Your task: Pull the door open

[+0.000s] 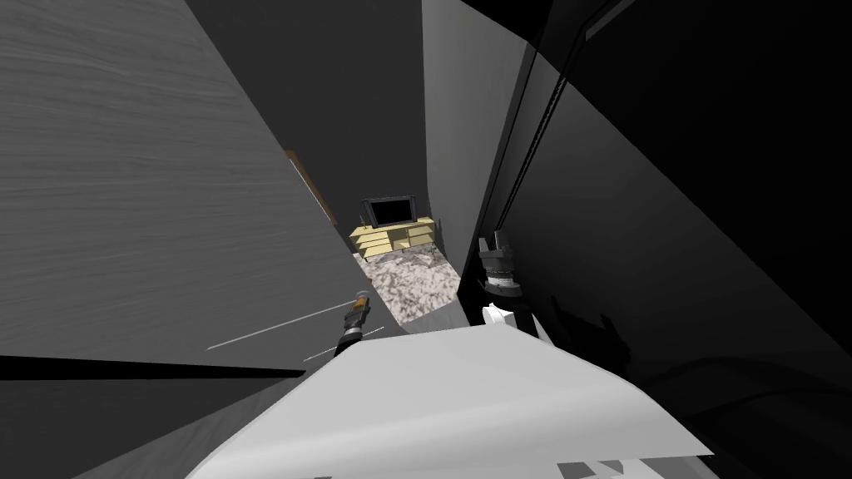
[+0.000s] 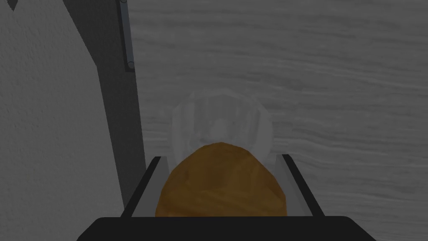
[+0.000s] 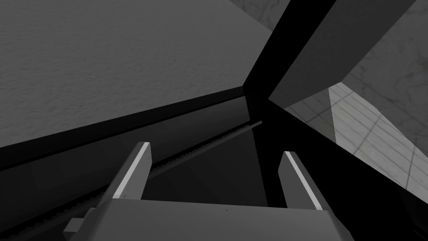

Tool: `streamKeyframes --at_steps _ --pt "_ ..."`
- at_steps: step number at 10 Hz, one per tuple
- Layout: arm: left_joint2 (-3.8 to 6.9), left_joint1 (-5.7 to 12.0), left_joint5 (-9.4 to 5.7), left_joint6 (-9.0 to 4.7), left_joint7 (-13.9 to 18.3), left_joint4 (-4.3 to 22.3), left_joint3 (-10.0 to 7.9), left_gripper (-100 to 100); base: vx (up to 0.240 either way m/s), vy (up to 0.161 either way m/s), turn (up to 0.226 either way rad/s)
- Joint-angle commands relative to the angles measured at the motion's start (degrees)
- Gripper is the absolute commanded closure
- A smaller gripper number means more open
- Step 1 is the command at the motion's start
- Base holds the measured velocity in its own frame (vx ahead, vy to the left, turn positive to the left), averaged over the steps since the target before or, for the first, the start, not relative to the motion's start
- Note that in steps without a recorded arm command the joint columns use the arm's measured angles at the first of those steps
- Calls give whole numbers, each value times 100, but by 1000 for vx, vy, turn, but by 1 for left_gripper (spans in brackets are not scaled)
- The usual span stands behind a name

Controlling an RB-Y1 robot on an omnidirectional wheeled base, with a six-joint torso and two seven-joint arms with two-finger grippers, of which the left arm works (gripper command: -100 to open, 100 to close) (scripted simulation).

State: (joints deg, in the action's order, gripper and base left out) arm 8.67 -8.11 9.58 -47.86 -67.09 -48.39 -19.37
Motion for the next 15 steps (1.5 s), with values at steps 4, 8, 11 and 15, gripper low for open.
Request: streamKeyframes --at_steps 4,8,11,15 --pt "24 40 -156 -9 624 42 94 100 -29 5 -26" --pt "53 78 -295 -15 1142 84 173 100 -35 9 -31" --pt "86 120 -448 -21 1645 130 260 100 -31 8 -31" --pt "111 152 -564 -25 2112 166 326 100 -31 9 -29"
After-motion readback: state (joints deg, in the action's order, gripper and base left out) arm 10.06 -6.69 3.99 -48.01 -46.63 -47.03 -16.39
